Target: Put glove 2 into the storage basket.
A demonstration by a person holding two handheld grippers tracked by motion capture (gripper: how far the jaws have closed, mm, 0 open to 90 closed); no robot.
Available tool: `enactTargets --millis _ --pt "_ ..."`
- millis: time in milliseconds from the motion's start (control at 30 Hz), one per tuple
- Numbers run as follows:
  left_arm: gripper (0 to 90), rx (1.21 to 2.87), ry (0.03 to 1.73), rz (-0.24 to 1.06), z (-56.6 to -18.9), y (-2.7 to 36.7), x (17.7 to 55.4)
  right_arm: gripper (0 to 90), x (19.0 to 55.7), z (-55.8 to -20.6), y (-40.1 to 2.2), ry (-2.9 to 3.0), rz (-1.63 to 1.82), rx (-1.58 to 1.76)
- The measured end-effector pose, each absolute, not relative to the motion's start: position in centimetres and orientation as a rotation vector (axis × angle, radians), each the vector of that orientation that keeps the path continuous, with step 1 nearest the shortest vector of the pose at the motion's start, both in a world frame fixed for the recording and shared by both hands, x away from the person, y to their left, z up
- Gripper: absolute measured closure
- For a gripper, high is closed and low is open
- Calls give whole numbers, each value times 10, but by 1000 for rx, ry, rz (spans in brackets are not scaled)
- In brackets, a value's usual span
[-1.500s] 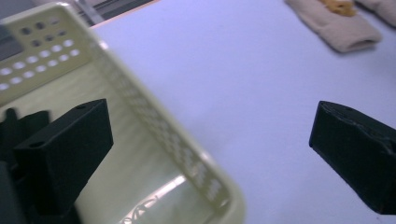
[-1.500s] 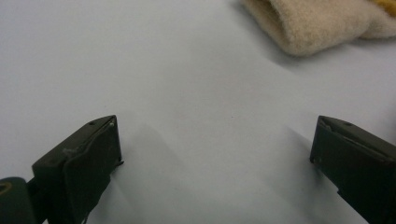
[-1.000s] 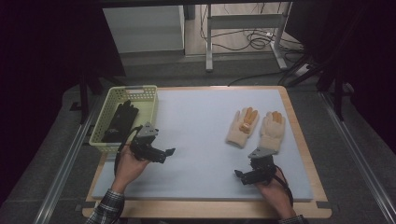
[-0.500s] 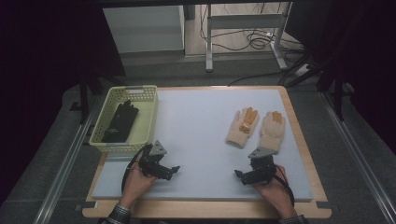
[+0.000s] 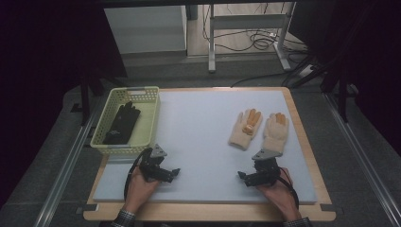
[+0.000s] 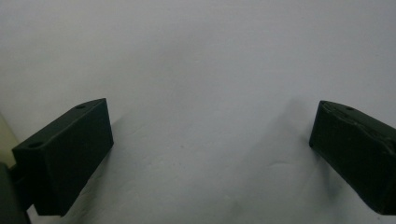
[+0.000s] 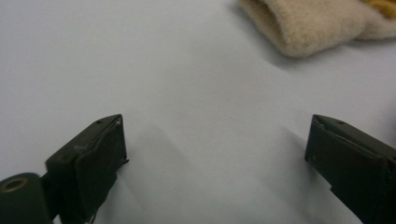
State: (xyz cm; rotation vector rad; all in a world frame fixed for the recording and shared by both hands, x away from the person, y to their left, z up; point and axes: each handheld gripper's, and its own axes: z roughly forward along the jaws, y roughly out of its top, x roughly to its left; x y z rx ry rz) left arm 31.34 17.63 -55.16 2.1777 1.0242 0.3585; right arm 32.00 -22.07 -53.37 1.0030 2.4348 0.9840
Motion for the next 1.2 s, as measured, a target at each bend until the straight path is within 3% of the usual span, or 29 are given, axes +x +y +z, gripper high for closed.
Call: enactTargets --millis 300,667,1200 --pt "0 2176 1024 362 -552 176 313 144 325 -513 -233 2359 1050 1102" --pt "0 2176 1024 362 -552 176 313 270 360 -474 -259 2220 980 1149" --pt "0 2176 1024 362 -552 176 313 360 426 -484 -303 2054 848 1298"
